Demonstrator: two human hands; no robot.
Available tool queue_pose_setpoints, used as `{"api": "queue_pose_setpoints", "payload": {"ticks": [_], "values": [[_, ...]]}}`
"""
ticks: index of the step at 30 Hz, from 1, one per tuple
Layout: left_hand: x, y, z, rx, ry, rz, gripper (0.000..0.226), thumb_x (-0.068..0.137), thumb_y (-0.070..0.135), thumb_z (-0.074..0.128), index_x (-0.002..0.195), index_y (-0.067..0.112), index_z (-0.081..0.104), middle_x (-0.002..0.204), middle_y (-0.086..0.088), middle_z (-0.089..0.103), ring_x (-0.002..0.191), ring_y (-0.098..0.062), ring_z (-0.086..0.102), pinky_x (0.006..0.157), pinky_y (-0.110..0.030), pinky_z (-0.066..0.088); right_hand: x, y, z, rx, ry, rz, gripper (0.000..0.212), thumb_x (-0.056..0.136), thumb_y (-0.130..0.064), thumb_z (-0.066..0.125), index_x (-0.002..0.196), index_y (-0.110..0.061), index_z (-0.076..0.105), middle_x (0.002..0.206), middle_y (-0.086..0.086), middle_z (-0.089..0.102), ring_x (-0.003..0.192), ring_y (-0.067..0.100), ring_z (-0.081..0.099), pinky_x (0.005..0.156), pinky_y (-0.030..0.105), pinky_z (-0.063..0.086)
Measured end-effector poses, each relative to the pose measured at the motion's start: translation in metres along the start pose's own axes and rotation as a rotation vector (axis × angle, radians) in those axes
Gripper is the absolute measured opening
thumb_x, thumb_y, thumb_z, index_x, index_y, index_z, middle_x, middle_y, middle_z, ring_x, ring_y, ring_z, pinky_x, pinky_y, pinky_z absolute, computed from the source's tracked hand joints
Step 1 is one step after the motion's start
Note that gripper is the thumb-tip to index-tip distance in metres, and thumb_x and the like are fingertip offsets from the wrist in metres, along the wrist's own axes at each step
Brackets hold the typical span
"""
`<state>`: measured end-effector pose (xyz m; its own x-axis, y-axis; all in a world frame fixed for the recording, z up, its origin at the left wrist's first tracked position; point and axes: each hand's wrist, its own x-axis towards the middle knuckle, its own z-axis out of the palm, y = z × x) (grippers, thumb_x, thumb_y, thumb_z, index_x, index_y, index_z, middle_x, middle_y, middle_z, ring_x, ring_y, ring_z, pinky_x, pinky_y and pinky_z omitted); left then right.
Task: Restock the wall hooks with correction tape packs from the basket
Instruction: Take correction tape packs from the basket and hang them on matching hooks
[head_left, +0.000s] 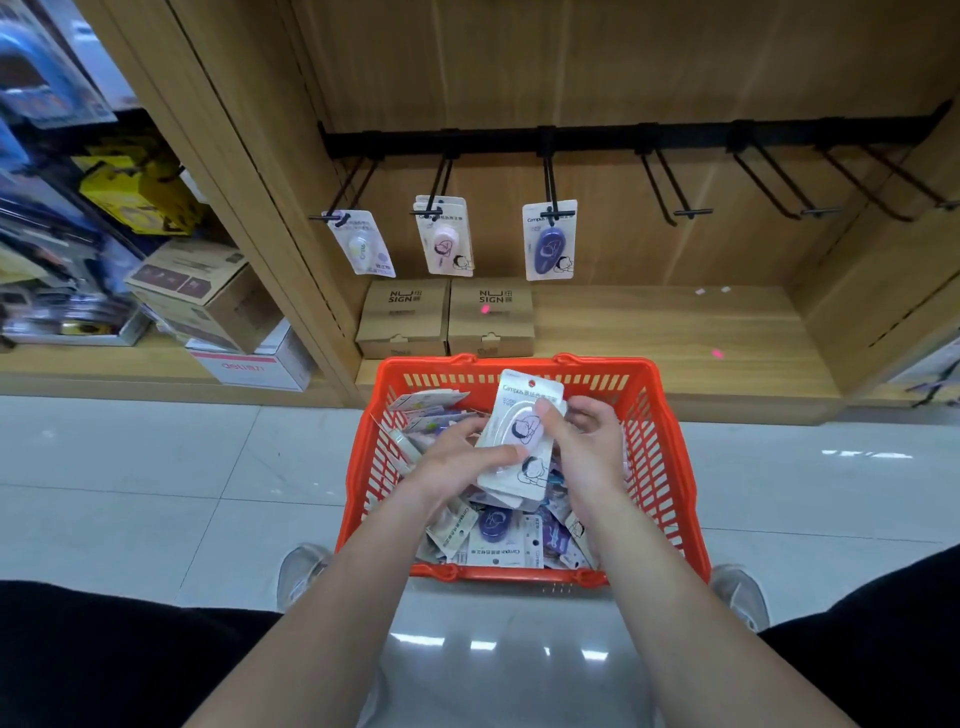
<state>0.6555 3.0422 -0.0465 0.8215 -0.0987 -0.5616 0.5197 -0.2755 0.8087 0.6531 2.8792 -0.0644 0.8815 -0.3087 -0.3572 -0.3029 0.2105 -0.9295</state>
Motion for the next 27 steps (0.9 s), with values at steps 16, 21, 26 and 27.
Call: {"api": "queue_pose_setpoints", "payload": {"ticks": [16,21,26,27], "values": [[-0.015,0.062,-0.024,-0.173,0.208,0.167,0.092,0.07,0.069,0.074,0.146,0.031,0.04,0.132,0.002,0.067,0.118,-0.025,0.067,0.105,-0.054,0.051,0.01,-0.055,0.036,-0.058,-0.178,-0.124,0.019,0.093,-0.035,0.075,0.103,-0.021,0.068,0.101,0.001,0.077,0.098,0.022,0.074,0.092,0.046,0.058],[-0.028,0.099,-0.076,-0.051,0.261,0.222,0.05,0.098,0.041,0.065,0.14,0.03,0.041,0.12,0.006,0.069,0.097,-0.022,0.076,0.092,-0.05,0.059,0.027,-0.098,0.062,-0.117,-0.244,-0.184,0.02,0.097,-0.035,0.07,0.109,-0.02,0.065,0.096,-0.008,0.077,0.09,0.005,0.074,0.079,0.026,0.058],[-0.045,0.094,-0.125,0.046,0.343,0.195,0.044,0.097,0.041,0.065,0.133,0.033,0.041,0.12,0.008,0.065,0.087,-0.013,0.074,0.068,-0.031,0.057,0.06,-0.114,0.086,-0.27,-0.247,-0.196,0.015,0.098,-0.029,0.069,0.107,-0.02,0.061,0.106,-0.003,0.076,0.097,0.016,0.073,0.081,0.036,0.057],[-0.045,0.092,-0.13,0.033,0.371,0.191,0.045,0.097,0.042,0.066,0.134,0.032,0.042,0.121,0.007,0.064,0.091,-0.014,0.073,0.07,-0.033,0.058,0.067,-0.116,0.092,-0.306,-0.255,-0.194,0.014,0.097,-0.028,0.07,0.105,-0.021,0.06,0.107,-0.003,0.075,0.095,0.016,0.073,0.079,0.036,0.057]]}}
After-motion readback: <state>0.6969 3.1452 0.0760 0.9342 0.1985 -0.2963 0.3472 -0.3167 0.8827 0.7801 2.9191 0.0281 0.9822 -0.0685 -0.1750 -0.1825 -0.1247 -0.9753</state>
